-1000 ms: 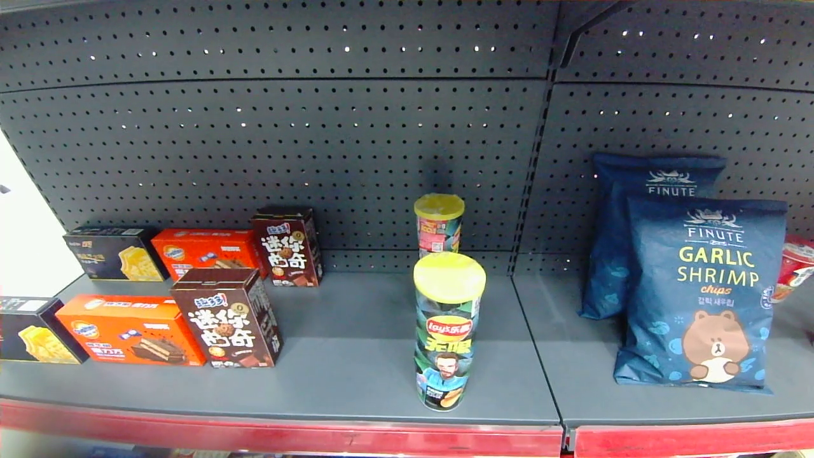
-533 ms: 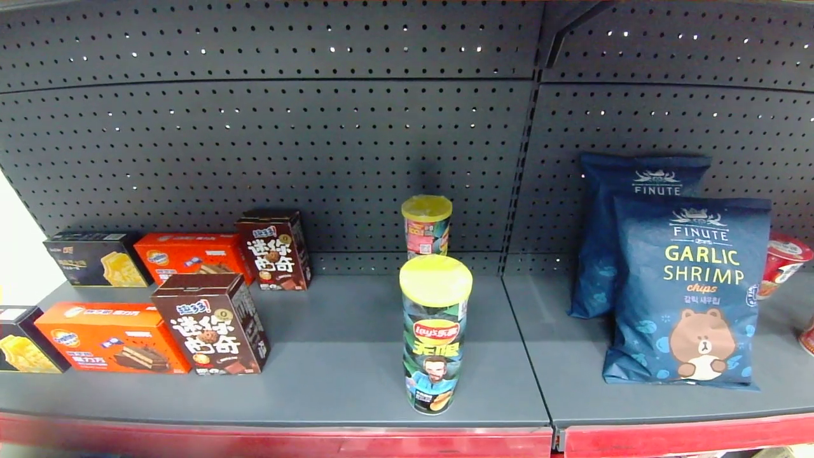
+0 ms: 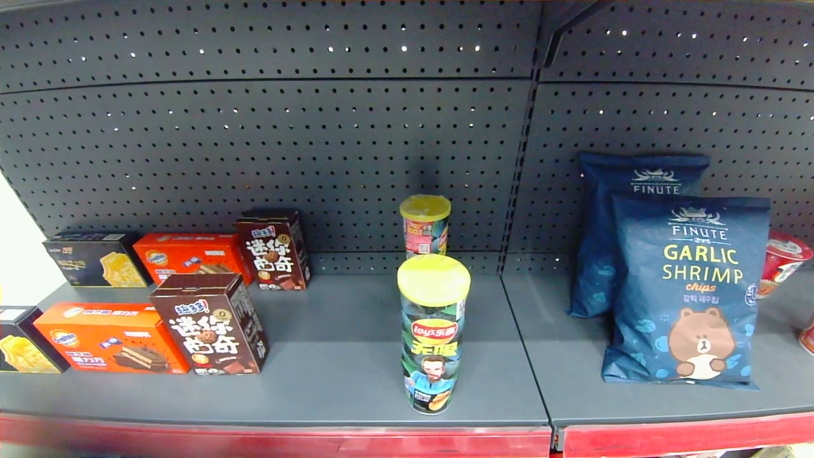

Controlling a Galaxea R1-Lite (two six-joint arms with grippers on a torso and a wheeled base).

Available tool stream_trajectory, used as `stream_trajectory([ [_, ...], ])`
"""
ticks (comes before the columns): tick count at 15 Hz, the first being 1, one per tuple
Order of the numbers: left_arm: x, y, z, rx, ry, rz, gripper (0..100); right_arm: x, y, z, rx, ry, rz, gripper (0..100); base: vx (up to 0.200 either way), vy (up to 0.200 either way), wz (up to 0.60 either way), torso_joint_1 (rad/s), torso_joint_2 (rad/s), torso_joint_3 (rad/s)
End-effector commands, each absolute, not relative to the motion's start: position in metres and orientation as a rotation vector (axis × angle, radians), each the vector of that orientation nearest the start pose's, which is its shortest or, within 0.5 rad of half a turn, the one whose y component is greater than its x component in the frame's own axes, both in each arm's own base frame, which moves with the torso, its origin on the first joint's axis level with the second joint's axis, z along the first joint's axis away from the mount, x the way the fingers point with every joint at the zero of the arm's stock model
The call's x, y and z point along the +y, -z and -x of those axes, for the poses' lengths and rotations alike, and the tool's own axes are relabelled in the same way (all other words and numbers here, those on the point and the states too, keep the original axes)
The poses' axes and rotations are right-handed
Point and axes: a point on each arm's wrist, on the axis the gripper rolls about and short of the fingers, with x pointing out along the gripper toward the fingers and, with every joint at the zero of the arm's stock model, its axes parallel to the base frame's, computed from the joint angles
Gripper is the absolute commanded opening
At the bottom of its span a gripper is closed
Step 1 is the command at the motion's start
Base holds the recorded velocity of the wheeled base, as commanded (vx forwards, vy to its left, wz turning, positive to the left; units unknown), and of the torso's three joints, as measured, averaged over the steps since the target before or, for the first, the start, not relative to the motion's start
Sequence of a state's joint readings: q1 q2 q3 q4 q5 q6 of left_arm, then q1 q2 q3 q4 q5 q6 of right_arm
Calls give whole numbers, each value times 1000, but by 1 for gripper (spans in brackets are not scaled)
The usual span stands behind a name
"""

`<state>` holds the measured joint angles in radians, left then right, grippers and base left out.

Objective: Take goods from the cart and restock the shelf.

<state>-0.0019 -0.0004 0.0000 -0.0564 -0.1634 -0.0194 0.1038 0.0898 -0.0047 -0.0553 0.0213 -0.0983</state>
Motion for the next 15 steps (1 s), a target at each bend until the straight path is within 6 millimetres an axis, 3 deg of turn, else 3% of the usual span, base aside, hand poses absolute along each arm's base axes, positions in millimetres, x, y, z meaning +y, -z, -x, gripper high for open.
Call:
stream_trajectory([
  [1,-4,-81,23,-55,166,12,100,-1,-85,16,24,-129,99,100,0,0,0,0,0,0],
  [5,-4,-81,23,-55,166,9,100,-1,-85,16,25,-129,93,100,0,0,0,0,0,0],
  [7,-3,-81,23,-55,156,20,100,-1,-85,16,25,-129,90,100,200,0,0,2,5,0],
  [15,-3,-81,23,-54,159,23,100,-1,-85,16,25,-127,90,100,0,0,0,0,0,0],
])
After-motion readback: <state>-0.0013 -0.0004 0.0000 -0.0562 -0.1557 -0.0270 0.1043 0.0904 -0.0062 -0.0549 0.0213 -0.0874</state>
